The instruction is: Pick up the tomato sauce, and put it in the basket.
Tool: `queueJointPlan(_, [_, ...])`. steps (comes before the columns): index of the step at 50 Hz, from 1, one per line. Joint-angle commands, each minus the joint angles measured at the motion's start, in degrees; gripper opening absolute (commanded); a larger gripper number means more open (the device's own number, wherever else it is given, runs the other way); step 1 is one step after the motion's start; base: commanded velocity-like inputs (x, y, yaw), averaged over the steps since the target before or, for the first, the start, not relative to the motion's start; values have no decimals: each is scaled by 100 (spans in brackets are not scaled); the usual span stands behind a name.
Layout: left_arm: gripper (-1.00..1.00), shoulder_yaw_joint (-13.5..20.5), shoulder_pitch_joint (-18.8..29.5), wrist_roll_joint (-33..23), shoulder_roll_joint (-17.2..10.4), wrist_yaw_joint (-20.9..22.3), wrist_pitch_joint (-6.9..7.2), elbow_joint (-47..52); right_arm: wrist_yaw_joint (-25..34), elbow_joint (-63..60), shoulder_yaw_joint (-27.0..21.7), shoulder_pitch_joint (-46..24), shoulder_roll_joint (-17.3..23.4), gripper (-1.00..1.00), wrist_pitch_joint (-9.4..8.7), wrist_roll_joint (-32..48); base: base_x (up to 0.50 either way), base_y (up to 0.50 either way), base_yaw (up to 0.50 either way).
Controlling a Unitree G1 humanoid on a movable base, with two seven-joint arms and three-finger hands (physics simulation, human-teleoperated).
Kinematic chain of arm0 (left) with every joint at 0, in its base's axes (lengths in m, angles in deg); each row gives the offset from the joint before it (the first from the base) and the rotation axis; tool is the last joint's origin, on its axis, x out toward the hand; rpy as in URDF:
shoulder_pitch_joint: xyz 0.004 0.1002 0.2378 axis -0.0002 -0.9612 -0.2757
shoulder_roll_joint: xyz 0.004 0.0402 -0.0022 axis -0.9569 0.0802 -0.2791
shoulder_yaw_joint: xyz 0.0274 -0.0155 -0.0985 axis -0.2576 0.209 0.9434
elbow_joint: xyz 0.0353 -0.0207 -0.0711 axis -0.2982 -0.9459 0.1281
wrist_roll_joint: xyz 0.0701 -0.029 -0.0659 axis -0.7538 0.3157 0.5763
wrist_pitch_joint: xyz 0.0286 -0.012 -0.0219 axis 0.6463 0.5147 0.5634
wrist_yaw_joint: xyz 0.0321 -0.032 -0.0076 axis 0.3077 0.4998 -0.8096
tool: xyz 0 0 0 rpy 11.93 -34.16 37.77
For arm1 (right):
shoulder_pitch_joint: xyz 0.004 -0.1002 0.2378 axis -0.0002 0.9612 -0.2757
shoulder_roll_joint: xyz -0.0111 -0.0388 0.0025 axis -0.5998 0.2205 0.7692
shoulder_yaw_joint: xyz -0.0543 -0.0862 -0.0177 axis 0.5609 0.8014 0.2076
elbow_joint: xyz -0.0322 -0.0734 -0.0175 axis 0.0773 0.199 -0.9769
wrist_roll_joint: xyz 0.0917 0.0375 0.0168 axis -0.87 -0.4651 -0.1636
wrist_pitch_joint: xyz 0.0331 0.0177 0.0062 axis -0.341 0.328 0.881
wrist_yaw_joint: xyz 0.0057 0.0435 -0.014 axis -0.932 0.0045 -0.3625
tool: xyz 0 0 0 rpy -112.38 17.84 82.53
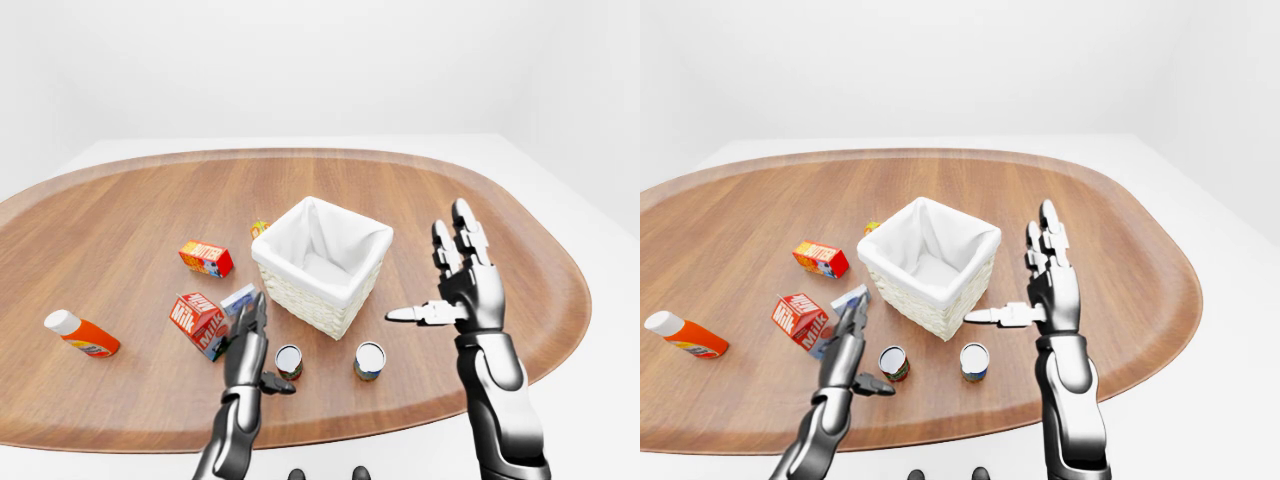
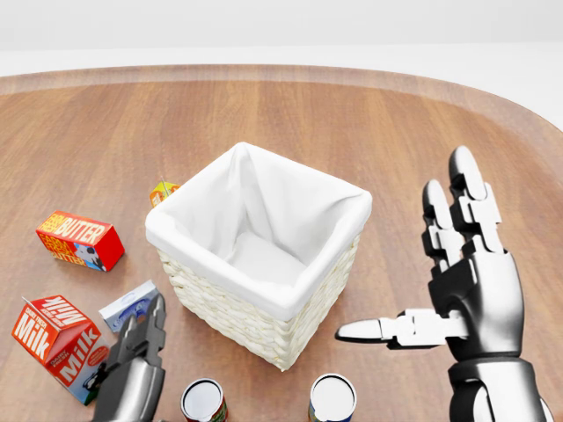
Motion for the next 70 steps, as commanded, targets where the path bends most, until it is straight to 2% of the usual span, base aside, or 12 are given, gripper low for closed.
queueJointPlan(1, [100, -47, 63, -107, 2, -160, 0, -238, 2, -12, -6, 0, 1, 100, 0, -8, 0, 0, 0])
queueJointPlan(27, [100, -118, 132, -239, 26, -292, 0, -421, -7, -90, -5, 6, -2, 100, 0, -22, 0, 0, 0])
queueJointPlan(50, [100, -37, 588, -235, 25, -454, 0, -911, -25, -364, -51, -8, 13, 100, 0, -86, 0, 0, 0])
queueJointPlan(70, [100, -77, 565, -265, 60, -429, 0, -816, -48, -705, -80, 9, 7, 100, 0, -152, 0, 0, 0])
